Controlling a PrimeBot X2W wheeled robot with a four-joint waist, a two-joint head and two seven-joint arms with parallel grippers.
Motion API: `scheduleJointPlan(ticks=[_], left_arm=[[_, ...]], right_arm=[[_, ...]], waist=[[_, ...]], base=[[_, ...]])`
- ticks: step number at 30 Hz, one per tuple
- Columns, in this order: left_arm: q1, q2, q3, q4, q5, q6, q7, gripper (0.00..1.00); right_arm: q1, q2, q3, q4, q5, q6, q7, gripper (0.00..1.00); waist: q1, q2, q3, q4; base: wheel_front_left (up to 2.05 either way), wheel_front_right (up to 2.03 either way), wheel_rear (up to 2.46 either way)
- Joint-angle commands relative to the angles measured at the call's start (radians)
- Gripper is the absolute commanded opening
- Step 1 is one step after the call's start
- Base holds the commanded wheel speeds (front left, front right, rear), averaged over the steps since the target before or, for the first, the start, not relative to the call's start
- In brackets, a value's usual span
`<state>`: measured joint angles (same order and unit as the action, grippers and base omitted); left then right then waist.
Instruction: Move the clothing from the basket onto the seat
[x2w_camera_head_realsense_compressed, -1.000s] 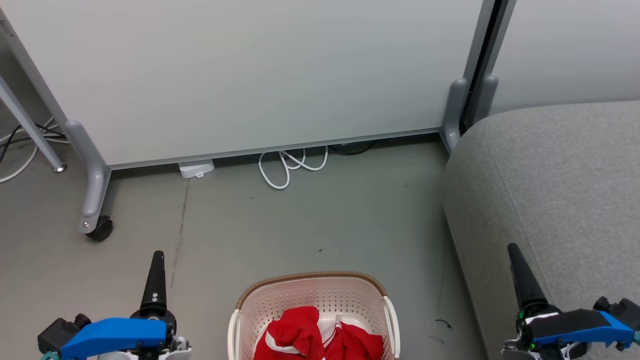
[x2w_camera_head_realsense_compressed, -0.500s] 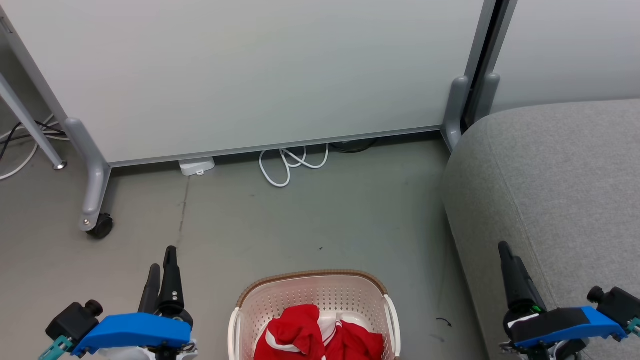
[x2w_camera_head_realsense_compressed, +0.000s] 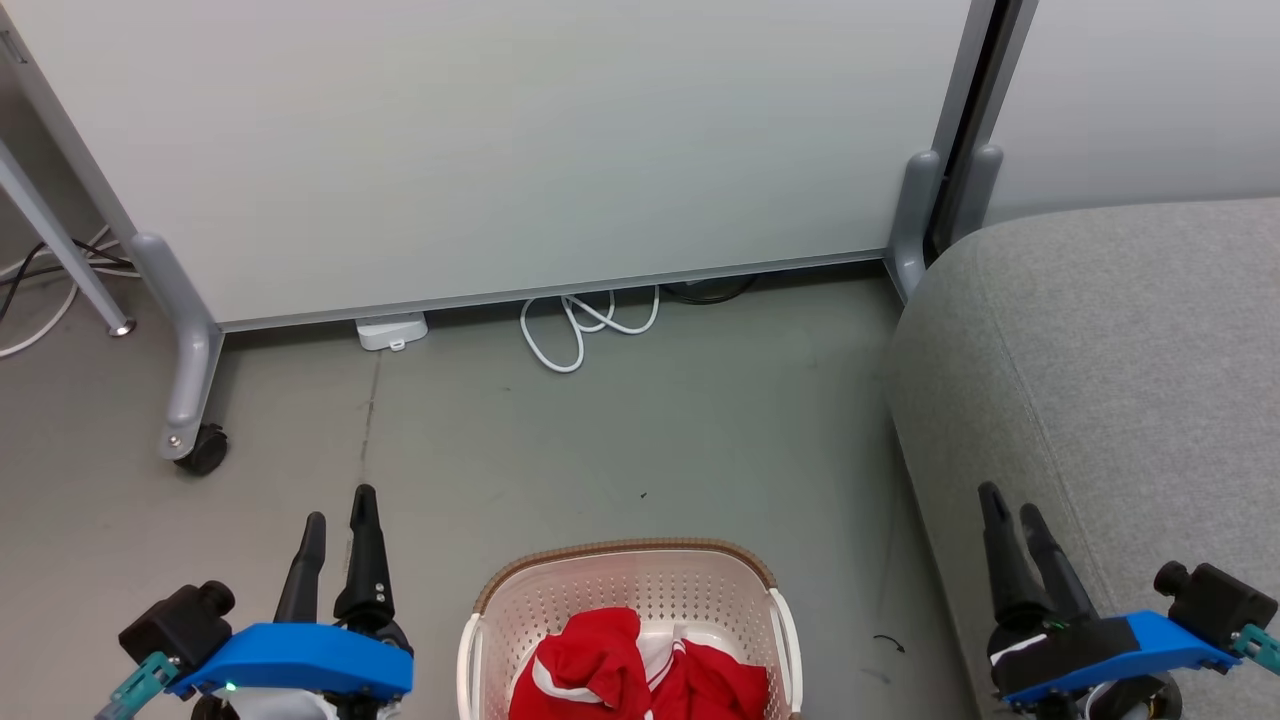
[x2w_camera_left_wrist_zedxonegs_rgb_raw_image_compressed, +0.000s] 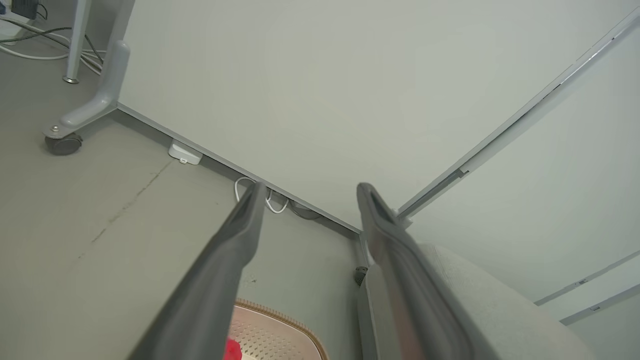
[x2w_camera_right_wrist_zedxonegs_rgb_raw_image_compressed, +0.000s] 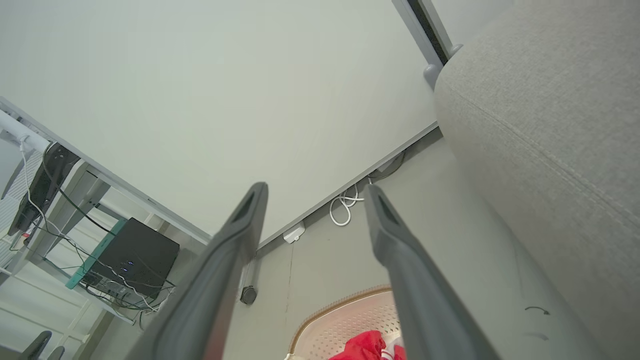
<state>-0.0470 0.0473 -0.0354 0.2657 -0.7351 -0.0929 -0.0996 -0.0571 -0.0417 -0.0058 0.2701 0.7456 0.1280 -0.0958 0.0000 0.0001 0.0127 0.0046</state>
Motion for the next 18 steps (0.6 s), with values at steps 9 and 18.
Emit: scheduleJointPlan(ticks=[9, 18], left_arm=[[-0.025, 0.007, -0.017, 0.009, 0.127, 0.009, -0.034, 1.00], [-0.029, 0.006, -0.028, 0.024, 0.213, 0.013, -0.059, 1.00]], right_arm=[[-0.019, -0.008, 0.013, -0.010, -0.134, 0.002, -0.022, 1.00], [-0.015, -0.009, 0.021, -0.003, -0.228, 0.003, -0.026, 1.00]], waist=[[0.0000, -0.0001, -0.001, 0.001], [0.0000, -0.0001, -0.001, 0.003]], base=[[0.00, 0.00, 0.00], [0.00, 0.00, 0.00]])
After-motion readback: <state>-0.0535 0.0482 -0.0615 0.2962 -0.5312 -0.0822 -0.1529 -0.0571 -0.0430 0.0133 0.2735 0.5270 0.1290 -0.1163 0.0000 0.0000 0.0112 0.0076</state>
